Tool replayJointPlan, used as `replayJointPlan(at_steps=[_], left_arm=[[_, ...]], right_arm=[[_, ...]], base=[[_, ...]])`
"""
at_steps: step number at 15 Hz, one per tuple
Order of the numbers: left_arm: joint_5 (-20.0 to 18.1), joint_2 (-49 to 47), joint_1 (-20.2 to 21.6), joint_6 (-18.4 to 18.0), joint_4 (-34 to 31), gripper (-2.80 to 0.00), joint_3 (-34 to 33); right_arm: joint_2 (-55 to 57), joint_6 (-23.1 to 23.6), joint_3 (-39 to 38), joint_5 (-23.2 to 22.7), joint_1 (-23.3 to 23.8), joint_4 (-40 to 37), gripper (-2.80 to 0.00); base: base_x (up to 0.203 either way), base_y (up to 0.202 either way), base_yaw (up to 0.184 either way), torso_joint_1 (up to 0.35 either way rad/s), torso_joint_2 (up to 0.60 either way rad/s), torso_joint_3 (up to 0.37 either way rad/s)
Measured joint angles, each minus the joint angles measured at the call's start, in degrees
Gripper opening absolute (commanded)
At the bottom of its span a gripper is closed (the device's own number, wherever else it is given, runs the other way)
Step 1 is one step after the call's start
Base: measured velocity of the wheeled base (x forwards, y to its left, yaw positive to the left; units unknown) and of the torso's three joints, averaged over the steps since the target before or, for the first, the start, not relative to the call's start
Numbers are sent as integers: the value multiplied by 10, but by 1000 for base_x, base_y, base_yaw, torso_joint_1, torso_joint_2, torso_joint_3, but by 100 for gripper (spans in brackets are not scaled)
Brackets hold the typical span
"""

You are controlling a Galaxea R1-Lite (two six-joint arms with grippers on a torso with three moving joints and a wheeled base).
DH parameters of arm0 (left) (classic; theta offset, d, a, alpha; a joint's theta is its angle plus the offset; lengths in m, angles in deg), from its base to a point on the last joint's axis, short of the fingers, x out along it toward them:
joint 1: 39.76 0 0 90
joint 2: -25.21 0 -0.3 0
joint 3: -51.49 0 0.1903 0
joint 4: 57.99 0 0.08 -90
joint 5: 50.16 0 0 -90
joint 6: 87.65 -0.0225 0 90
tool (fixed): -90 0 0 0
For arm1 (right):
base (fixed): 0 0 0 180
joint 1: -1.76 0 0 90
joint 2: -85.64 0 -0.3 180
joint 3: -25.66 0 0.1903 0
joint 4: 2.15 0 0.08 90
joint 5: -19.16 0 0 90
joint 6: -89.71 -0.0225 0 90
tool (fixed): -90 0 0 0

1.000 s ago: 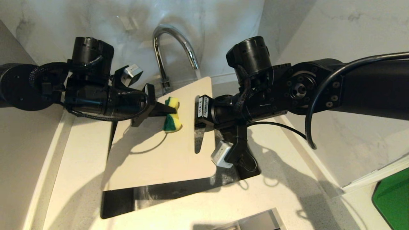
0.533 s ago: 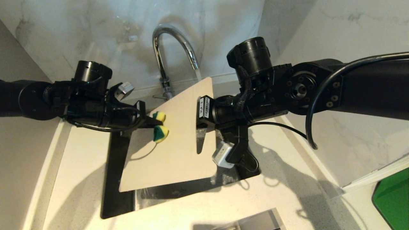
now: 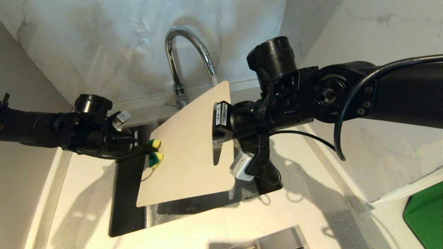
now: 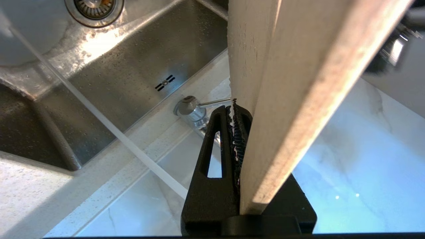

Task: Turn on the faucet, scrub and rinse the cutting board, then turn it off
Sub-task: Scrub the cutting board underwater

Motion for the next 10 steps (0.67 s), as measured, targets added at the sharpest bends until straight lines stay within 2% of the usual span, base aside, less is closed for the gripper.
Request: replayJointPlan(at_steps=[4, 10], left_arm=[[-1, -13, 44, -29, 3, -280, -16], [-2, -7, 81, -36, 2, -280, -15]], right_arm=[[-2, 0, -1, 0, 0, 1, -280], [-6, 0, -2, -1, 0, 2, -280]], base=[[0, 0, 0, 0, 0, 0], [0, 0, 0, 0, 0, 0]])
